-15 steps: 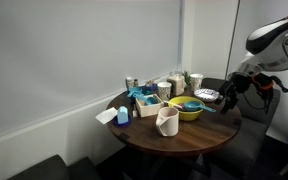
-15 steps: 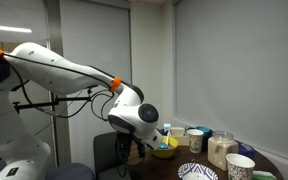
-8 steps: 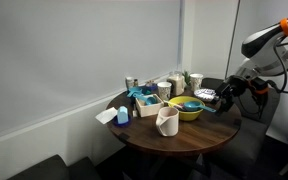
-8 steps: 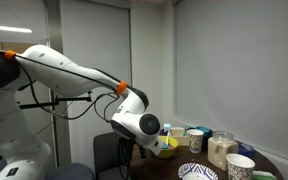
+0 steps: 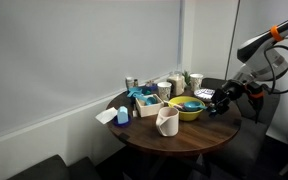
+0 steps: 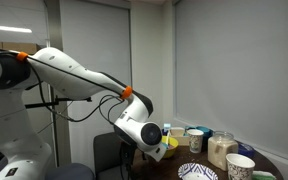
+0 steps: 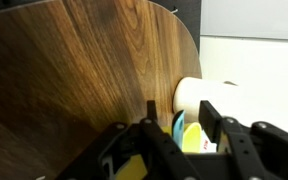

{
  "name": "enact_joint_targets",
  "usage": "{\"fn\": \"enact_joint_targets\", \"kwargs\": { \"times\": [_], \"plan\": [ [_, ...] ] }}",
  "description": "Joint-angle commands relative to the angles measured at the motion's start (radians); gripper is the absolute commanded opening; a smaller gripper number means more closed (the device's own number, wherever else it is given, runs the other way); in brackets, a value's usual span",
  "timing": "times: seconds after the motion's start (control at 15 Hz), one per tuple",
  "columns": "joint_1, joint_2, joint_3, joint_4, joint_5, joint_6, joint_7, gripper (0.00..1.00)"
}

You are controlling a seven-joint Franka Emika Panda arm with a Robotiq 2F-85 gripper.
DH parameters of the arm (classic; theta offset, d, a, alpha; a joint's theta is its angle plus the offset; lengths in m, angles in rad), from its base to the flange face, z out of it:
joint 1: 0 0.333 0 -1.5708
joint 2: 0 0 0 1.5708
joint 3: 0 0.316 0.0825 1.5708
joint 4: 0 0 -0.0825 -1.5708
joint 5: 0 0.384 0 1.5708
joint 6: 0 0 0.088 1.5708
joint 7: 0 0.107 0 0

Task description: Use the blue scoop to scoop up the contents in the bowl into the cup

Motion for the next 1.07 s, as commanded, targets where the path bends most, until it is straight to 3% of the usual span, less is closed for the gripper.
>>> {"fn": "enact_joint_targets", "kwargs": {
  "times": [0.0,0.13,0.2,0.6,1.0],
  "plan": [
    [-0.03,0.028,0.025,0.02,0.05,-0.004,-0.011,0.17],
    [-0.037,0.021,0.028,0.018,0.05,-0.005,-0.004,0.03],
    [-0.043,0.008,0.03,0.016,0.037,-0.008,0.014,0.01],
    [-0.081,-0.096,0.039,0.036,-0.181,-0.093,0.15,0.02],
    [-0.1,-0.071,-0.011,0.246,-0.524,-0.457,0.177,0.02]
  ]
}}
